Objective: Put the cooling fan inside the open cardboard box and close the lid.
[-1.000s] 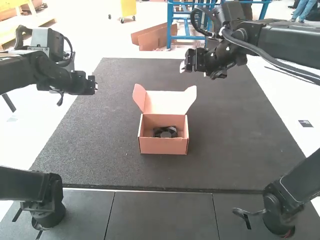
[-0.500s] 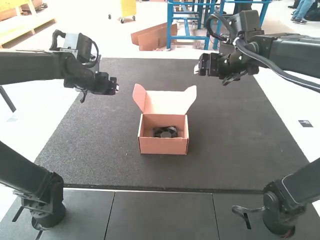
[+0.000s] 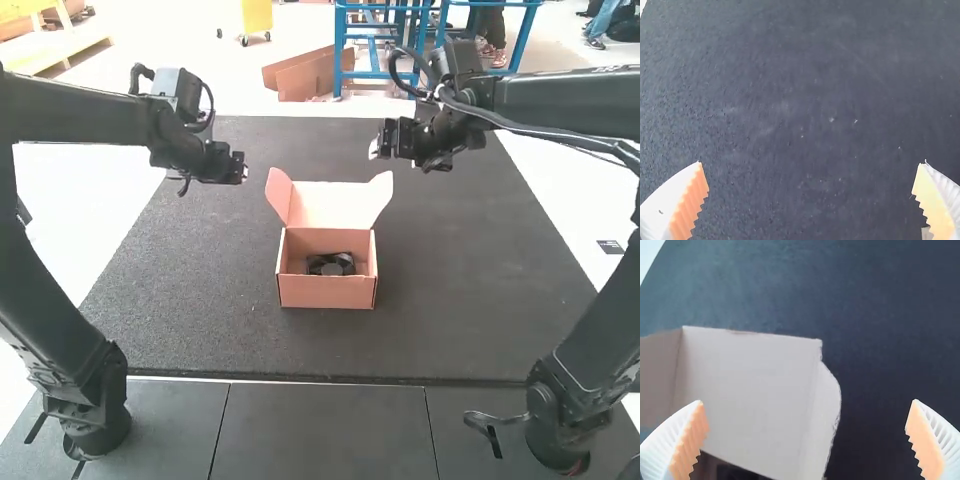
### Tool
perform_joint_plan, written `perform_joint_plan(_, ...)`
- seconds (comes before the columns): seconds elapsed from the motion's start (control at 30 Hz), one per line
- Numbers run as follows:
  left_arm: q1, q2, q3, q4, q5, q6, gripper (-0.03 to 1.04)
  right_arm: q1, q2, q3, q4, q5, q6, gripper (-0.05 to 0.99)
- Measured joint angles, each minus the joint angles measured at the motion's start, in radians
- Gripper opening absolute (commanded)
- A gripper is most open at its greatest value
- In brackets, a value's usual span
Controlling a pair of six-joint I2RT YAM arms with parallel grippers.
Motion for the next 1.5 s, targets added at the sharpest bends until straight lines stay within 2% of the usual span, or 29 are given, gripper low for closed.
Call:
perform_joint_plan(0.23, -0.007, 0.053, 0.051, -0.002, 0.0, -0.004, 0.97, -0.001, 0.074, 0.097, -0.059, -0.043, 0.025, 0.9)
perform_joint_plan(0.53, -0.1, 0.06, 0.06, -0.021, 0.044, -0.027, 0.97, -0.029, 0.13, 0.162, -0.168, -0.087, 0.049, 0.89)
perform_joint_plan(0.7, -0.112, 0.06, 0.06, -0.03, 0.059, -0.035, 0.97, -0.03, 0.13, 0.167, -0.216, -0.121, 0.051, 0.84)
perform_joint_plan(0.97, -0.112, 0.06, 0.061, -0.031, 0.061, -0.041, 0.97, -0.03, 0.169, 0.167, -0.24, -0.155, 0.052, 0.55)
perform_joint_plan(1.2, -0.112, 0.06, 0.061, -0.031, 0.061, -0.041, 0.97, -0.03, 0.173, 0.167, -0.225, -0.154, 0.054, 0.42)
perform_joint_plan(1.47, -0.112, 0.059, 0.06, -0.038, 0.061, -0.041, 0.97, -0.03, 0.174, 0.167, -0.209, -0.151, 0.054, 0.19)
perform_joint_plan(1.5, -0.112, 0.06, 0.061, -0.038, 0.061, -0.041, 0.97, -0.03, 0.174, 0.167, -0.208, -0.151, 0.055, 0.18)
